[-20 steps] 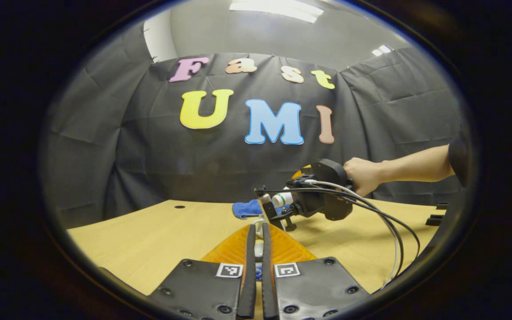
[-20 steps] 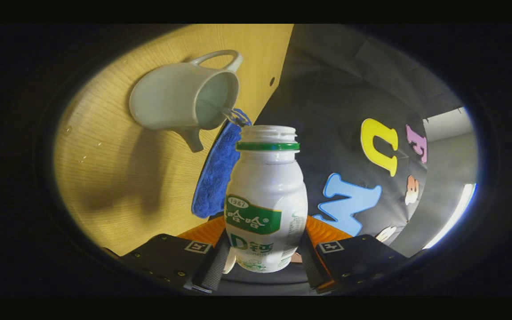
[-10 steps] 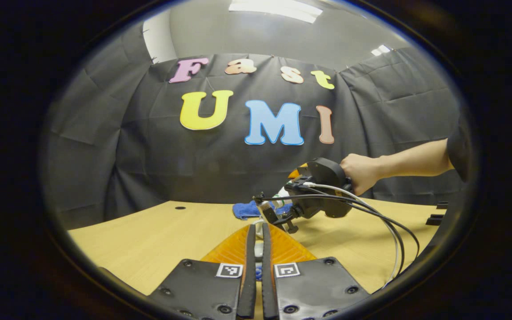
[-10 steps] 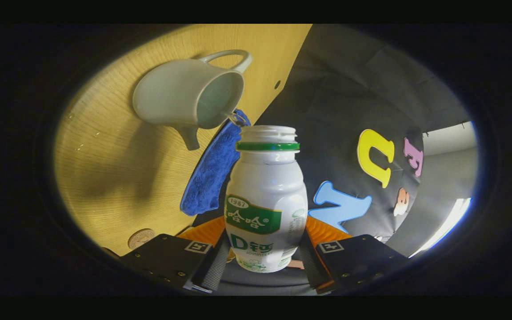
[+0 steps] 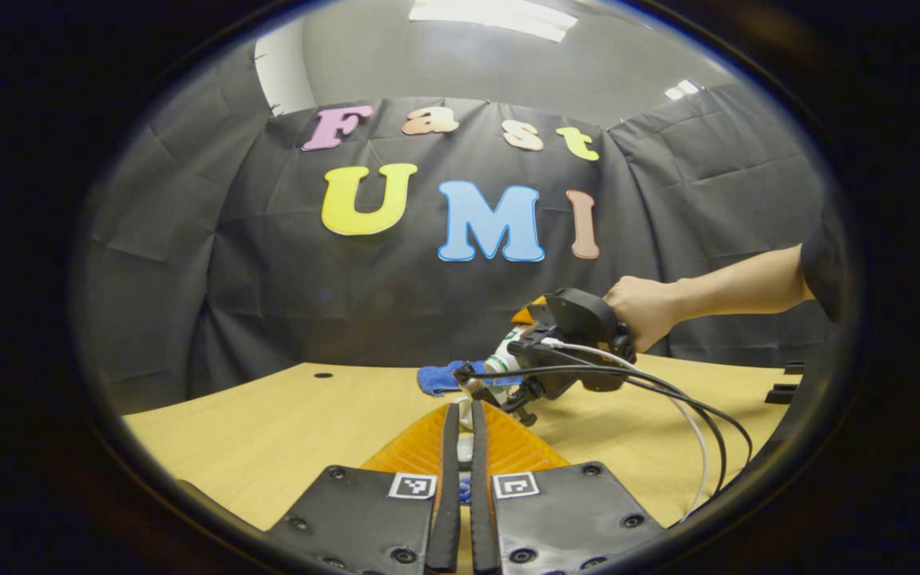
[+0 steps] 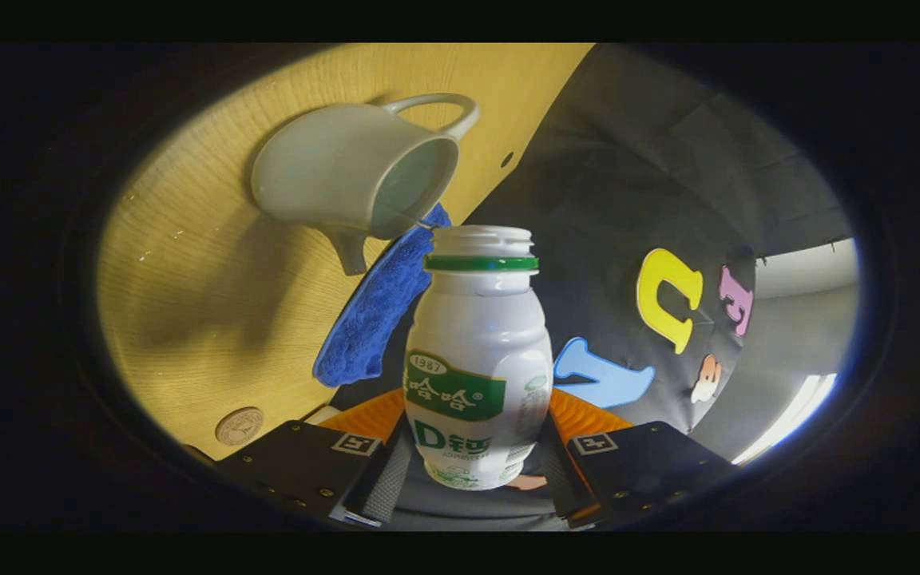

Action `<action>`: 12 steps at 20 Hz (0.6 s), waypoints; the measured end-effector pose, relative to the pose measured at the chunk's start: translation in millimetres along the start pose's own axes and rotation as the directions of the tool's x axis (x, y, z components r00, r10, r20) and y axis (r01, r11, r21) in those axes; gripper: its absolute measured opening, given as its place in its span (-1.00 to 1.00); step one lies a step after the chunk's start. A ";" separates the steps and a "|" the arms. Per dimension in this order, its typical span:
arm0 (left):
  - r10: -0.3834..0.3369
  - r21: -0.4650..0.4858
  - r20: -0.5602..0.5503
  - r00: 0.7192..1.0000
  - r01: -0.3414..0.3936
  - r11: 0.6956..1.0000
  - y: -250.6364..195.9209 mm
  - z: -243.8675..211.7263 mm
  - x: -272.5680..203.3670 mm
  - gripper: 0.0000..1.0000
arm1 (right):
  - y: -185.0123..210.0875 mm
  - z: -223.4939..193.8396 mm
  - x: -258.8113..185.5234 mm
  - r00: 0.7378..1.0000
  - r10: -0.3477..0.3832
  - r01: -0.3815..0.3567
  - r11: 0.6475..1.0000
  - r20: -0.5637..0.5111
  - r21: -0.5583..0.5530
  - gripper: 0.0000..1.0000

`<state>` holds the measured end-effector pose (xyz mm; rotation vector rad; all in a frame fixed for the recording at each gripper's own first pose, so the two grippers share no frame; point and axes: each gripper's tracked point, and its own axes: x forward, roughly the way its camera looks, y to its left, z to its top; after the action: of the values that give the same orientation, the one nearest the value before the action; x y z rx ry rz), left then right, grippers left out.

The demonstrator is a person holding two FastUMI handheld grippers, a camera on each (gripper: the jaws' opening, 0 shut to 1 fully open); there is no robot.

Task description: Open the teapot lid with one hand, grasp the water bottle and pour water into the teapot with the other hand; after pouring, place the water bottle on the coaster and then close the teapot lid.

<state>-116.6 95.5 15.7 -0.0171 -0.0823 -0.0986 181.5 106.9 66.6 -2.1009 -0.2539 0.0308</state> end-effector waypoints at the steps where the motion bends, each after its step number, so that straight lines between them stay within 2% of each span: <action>1: 0.000 0.001 0.000 1.000 0.000 1.000 -0.3 -0.1 -0.2 -0.75 | 0.4 0.1 -0.5 1.000 0.001 -0.001 1.000 0.000 0.000 0.43; 12: 0.007 0.003 0.002 1.000 -0.007 1.000 1.3 0.5 -0.1 -0.76 | 3.6 4.5 -1.4 1.000 0.002 -0.002 1.000 0.007 0.018 0.43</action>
<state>-116.6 96.8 16.2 -0.0148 -0.0847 -0.0911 180.2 108.6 61.0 -2.0838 -0.2547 0.0415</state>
